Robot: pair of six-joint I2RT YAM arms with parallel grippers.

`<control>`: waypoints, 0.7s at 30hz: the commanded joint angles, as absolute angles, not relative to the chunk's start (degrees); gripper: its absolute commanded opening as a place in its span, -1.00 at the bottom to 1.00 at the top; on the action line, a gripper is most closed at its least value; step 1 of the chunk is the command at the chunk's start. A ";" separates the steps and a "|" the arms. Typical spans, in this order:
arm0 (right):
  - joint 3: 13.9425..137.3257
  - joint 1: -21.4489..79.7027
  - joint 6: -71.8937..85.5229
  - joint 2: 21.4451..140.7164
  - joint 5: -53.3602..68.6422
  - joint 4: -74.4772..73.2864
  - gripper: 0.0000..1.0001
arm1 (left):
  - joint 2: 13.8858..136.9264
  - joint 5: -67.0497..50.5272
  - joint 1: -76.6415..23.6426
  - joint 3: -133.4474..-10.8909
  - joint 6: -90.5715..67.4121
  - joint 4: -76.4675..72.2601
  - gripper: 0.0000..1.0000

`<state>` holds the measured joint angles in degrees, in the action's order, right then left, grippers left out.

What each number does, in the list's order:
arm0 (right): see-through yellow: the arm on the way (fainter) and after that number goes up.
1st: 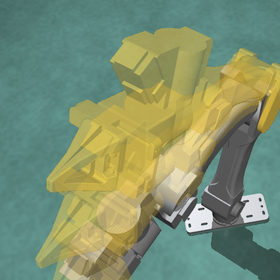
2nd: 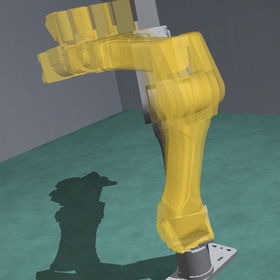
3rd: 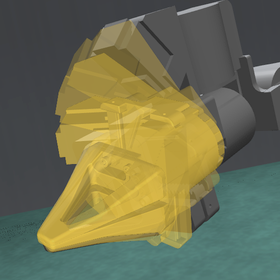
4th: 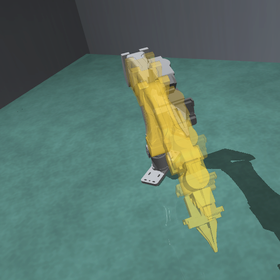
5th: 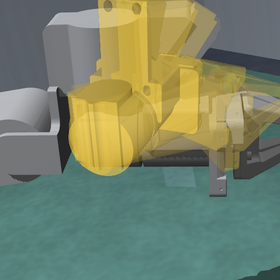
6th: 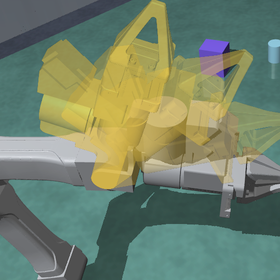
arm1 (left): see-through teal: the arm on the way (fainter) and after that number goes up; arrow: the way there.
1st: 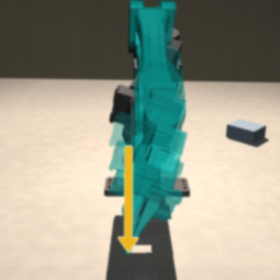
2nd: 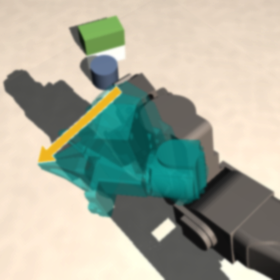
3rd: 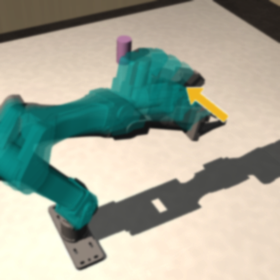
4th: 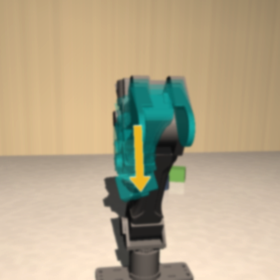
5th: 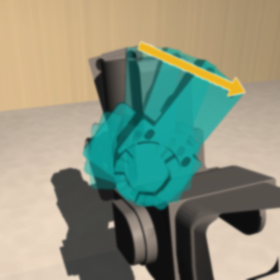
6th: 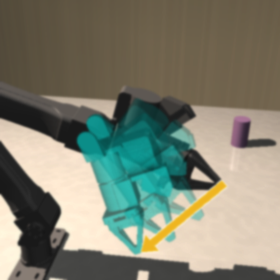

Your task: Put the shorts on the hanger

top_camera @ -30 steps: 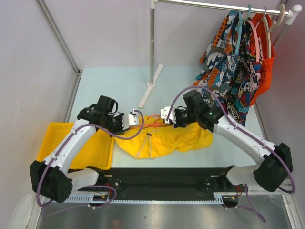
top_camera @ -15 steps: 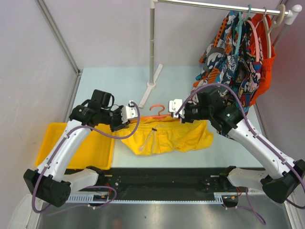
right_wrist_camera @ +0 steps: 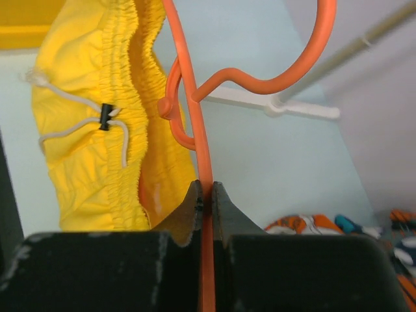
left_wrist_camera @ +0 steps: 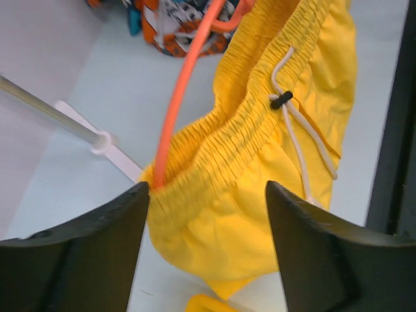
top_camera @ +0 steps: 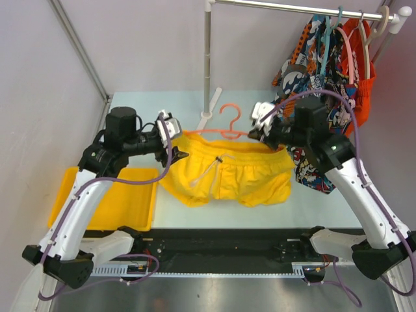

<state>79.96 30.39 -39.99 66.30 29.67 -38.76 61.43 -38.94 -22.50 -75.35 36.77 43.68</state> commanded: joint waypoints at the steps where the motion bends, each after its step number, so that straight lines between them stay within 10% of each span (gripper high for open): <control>1: 91.02 21.82 -28.84 66.78 29.53 -34.01 -1.00 | 57.40 -37.97 -22.68 -78.57 25.77 31.83 0.78; 21: 120.22 15.91 -31.19 80.85 -6.24 -35.52 -1.00 | 52.21 -35.51 -22.68 -73.92 17.32 23.91 0.99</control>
